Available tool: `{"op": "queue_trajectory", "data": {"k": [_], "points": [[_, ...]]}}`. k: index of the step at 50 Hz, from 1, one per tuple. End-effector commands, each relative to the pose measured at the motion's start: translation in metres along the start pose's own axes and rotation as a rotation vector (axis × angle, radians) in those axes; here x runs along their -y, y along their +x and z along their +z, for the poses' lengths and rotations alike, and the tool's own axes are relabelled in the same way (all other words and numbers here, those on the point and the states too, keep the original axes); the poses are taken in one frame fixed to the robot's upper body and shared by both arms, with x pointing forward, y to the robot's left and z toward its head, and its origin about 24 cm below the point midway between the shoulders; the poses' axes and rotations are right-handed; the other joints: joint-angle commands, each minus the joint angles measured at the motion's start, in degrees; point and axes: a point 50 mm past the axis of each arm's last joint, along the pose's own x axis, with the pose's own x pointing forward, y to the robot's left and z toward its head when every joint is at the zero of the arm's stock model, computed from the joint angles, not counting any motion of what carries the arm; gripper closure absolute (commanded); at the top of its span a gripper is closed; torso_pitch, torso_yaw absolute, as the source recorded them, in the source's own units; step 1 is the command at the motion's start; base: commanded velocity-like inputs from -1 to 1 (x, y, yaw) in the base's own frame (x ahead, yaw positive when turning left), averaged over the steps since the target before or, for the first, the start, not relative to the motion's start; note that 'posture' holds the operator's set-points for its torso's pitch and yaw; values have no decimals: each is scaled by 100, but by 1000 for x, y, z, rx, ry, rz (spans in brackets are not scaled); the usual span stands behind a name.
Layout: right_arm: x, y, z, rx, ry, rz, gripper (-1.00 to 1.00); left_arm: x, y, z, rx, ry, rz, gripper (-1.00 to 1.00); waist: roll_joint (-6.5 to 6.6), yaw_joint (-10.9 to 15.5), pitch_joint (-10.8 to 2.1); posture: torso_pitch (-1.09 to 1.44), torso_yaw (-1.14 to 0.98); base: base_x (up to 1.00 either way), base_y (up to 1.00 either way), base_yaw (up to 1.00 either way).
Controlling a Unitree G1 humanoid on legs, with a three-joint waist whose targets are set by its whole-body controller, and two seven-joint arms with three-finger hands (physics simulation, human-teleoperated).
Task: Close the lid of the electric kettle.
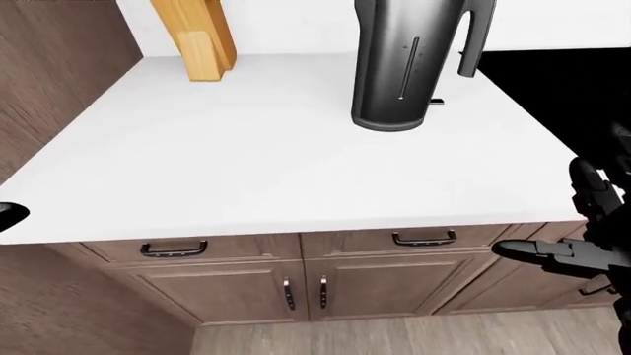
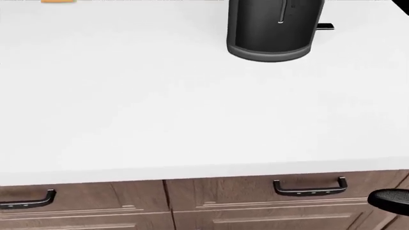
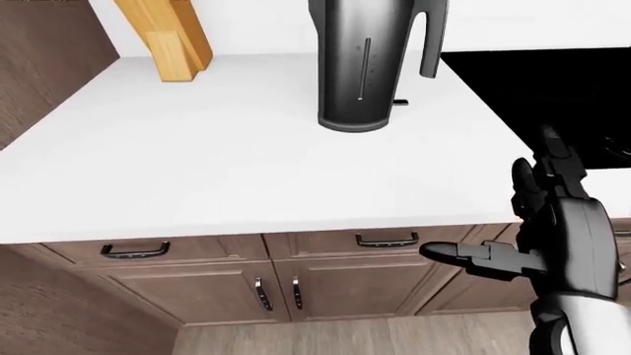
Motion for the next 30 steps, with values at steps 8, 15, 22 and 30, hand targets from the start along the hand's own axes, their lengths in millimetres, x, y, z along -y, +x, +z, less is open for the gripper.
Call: {"op": "queue_trajectory", "data": {"k": [8,15,22,30], "points": [[1,-2,10,66,-23,-16,-96,2,0,10,67,14,0,-100,76,27,-95,0,0,13,0,0],[1,-1,10,67,-24,-16,-96,2,-1,10,68,13,-1,-100,72,24,-29,0,0,27,0,0],[2,-2,10,68,-25,-18,-96,1,-1,11,68,13,-1,-100,196,27,-94,0,0,33,0,0],[1,-2,10,69,-27,-16,-96,0,0,10,67,15,2,-100,50,155,-114,0,0,32,0,0]]}}
